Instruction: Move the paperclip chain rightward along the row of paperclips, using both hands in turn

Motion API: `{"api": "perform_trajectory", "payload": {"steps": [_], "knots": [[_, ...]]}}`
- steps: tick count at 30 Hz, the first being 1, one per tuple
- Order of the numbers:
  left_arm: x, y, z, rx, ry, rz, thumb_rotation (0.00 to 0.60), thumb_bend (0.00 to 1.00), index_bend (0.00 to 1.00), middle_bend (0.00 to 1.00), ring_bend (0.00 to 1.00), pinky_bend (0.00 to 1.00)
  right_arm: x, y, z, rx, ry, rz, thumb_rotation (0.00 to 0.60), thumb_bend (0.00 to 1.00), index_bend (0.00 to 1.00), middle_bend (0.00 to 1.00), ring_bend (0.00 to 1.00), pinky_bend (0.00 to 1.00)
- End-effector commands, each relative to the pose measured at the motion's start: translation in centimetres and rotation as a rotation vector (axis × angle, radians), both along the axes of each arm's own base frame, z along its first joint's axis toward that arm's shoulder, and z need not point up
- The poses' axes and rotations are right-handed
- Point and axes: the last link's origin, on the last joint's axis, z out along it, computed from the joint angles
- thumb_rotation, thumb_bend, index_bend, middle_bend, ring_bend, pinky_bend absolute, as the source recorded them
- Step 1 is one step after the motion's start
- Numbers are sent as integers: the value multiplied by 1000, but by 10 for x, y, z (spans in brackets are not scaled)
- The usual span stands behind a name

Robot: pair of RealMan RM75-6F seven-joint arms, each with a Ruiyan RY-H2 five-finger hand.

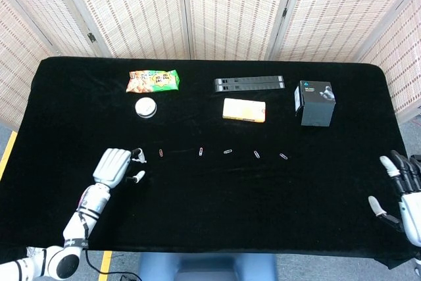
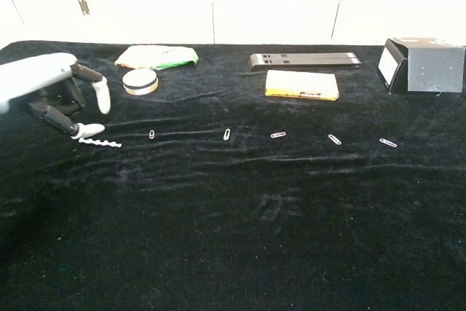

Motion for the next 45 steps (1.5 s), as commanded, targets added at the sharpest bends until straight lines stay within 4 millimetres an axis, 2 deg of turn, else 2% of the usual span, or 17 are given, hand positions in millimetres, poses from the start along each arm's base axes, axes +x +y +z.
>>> {"api": "perform_trajectory", "payload": {"steps": [1,17,30,45], "knots": [[0,13,-11,-21,-3,19,600,334,529,1000,1000,1000,-4,2,4,-20,-3,-13,600,337,0,0,0,0],[-31,43,-32,-40,60,45,600,394,573,1000,1000,1000,-10,1,4,-29,6,-65,600,339,0,0,0,0],[-37,49,-41,-58,89,47,600,386,515,1000,1000,1000,-12,-2,3,-24,11,-84,600,338,0,0,0,0],[-41,51,-44,-65,109,62,600,385,517,1000,1000,1000,-12,-3,1,-20,16,-86,600,337,0,0,0,0]]}}
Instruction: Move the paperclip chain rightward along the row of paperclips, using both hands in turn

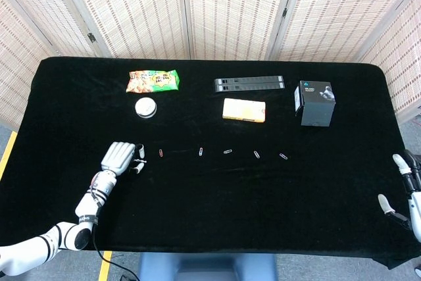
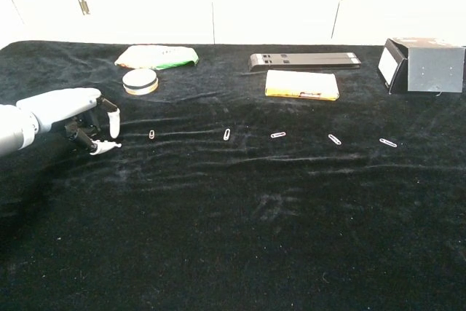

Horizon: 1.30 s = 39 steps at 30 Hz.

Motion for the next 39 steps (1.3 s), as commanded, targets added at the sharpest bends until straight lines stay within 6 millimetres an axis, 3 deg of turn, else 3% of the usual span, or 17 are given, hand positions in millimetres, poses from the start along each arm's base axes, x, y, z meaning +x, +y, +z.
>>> {"api": "perform_trajectory", "payload": {"steps": [1,25,33,39], "knots": [[0,1,0,3,9,0,600,385,515,1000,1000,1000,0,0,0,1,0,1,600,338,0,0,0,0],[-9,3,-7,-27,71,20,600,390,571,1000,1000,1000,0,3,3,-18,-3,8,600,338,0,0,0,0],[-6,1,3,29,41,7,600,399,748,1000,1000,1000,1,1,0,-4,3,11,600,338,0,0,0,0],[-2,0,12,59,18,-4,600,427,784,1000,1000,1000,2,1,0,-3,2,15,600,338,0,0,0,0]]}}
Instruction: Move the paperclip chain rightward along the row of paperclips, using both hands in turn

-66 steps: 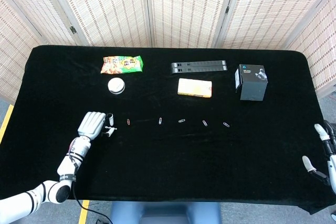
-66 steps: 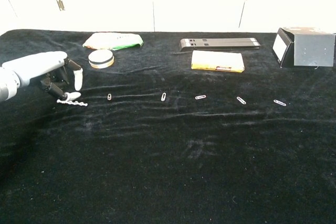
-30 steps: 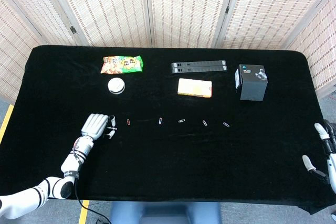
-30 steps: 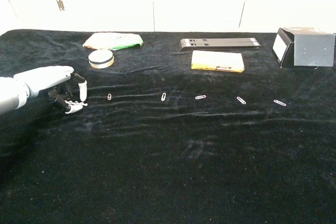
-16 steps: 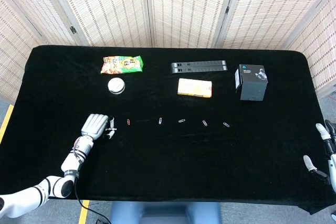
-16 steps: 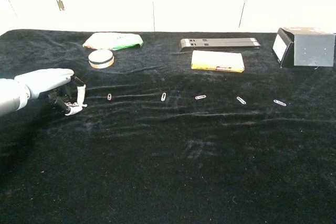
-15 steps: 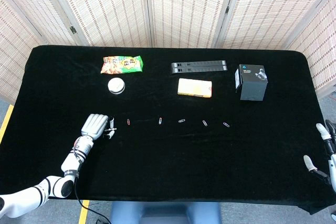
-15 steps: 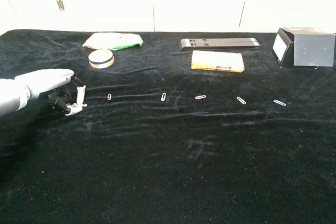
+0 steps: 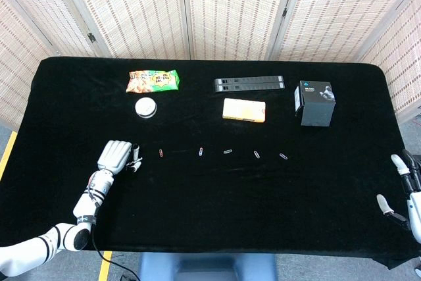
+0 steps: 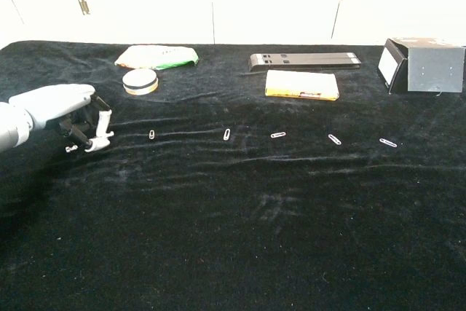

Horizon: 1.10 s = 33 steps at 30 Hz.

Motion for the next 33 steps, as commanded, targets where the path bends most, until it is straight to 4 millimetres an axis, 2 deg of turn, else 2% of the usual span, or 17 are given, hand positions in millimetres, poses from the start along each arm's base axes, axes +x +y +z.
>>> {"api": "perform_trajectory", "payload": {"steps": [1,4,8,15,23,33], "knots": [[2,0,4,8,-23,5,600,433,785,1000,1000,1000,0,0,1,-2,-3,2,600,338,0,0,0,0],[11,4,10,20,-63,-1,600,443,788,1000,1000,1000,0,0,0,4,-6,5,600,338,0,0,0,0],[33,13,12,21,-100,-41,600,447,787,1000,1000,1000,-1,-1,0,16,-11,4,600,338,0,0,0,0],[70,33,-6,0,-186,-93,600,446,786,1000,1000,1000,-4,2,3,16,-20,-7,600,338,0,0,0,0],[86,43,-44,-59,-273,-100,600,445,782,1000,1000,1000,-12,10,9,-6,-30,-38,600,338,0,0,0,0],[94,45,-65,-75,-281,-138,600,445,782,1000,1000,1000,-22,25,15,-42,-39,-73,600,338,0,0,0,0]]}}
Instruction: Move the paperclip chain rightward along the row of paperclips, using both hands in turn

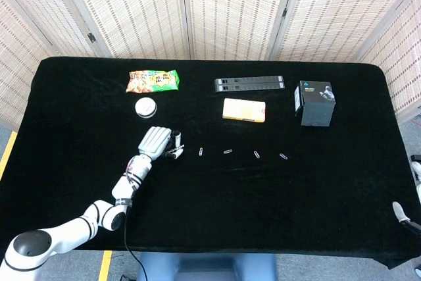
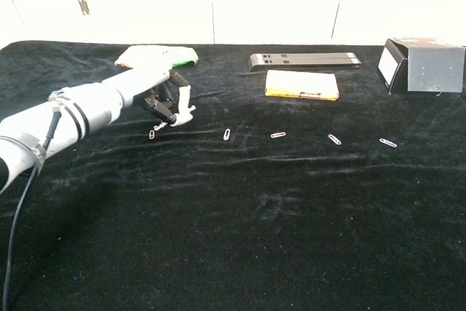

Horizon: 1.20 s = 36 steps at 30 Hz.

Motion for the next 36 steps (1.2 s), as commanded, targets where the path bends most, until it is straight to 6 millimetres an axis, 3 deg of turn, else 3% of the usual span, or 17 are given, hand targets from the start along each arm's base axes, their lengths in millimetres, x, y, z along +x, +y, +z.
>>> {"api": "perform_trajectory", "payload": {"steps": [1,8,28,36], "knots": [[2,-1,-6,-13,-9,-7,600,445,782,1000,1000,1000,-3,4,2,-13,-3,-10,600,337,0,0,0,0],[-6,2,-16,-34,2,10,600,445,784,1000,1000,1000,-5,10,4,-29,-7,-15,600,338,0,0,0,0],[-38,16,8,24,21,61,600,446,793,1000,1000,1000,-1,-2,-3,-1,7,-17,600,338,0,0,0,0],[-23,12,2,5,-15,29,600,446,793,1000,1000,1000,-2,-7,-3,18,0,-21,600,338,0,0,0,0]]}}
